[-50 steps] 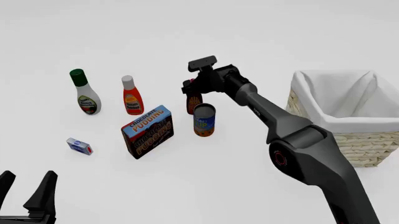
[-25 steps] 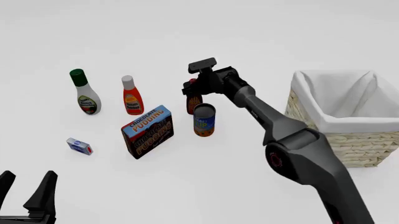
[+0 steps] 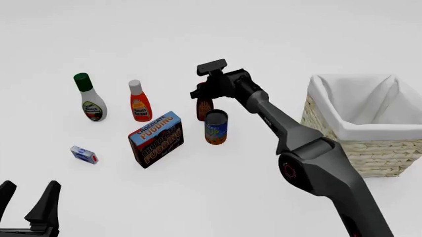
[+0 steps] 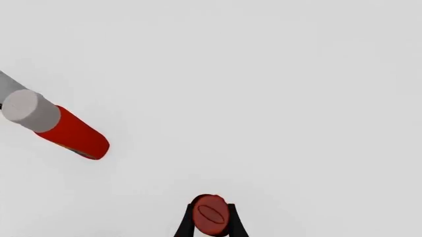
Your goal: Pick the bbq sauce and place it in the basket.
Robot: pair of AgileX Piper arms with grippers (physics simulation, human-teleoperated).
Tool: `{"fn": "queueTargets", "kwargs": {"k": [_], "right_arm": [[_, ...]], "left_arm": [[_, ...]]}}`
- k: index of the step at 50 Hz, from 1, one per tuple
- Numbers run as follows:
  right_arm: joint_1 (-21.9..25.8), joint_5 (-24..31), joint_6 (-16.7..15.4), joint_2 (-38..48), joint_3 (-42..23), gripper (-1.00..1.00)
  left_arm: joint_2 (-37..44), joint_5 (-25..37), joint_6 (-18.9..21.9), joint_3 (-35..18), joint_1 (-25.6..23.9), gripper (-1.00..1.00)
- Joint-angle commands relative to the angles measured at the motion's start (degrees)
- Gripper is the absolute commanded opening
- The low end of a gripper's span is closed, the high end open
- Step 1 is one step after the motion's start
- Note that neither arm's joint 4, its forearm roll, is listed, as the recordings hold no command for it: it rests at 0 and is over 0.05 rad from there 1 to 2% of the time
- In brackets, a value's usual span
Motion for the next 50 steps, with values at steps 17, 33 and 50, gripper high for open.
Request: {"fn": "queueTargets", "kwargs": {"k": [17, 33, 50], "right_arm": [[-0.5, 2.2, 0.1, -0.9, -2.9, -1.00], [-0.6, 7.0, -0.7, -0.6, -10.3, -1.00], [0.0, 5.8, -1.2, -6.4, -5.3, -1.00]], "left_arm": [[0.0, 0.0, 0.0, 0.0, 0.0, 1.00], [0.0, 0.0, 0.0, 0.0, 0.0, 1.00], [0.0, 0.0, 0.0, 0.0, 0.0, 1.00]]}}
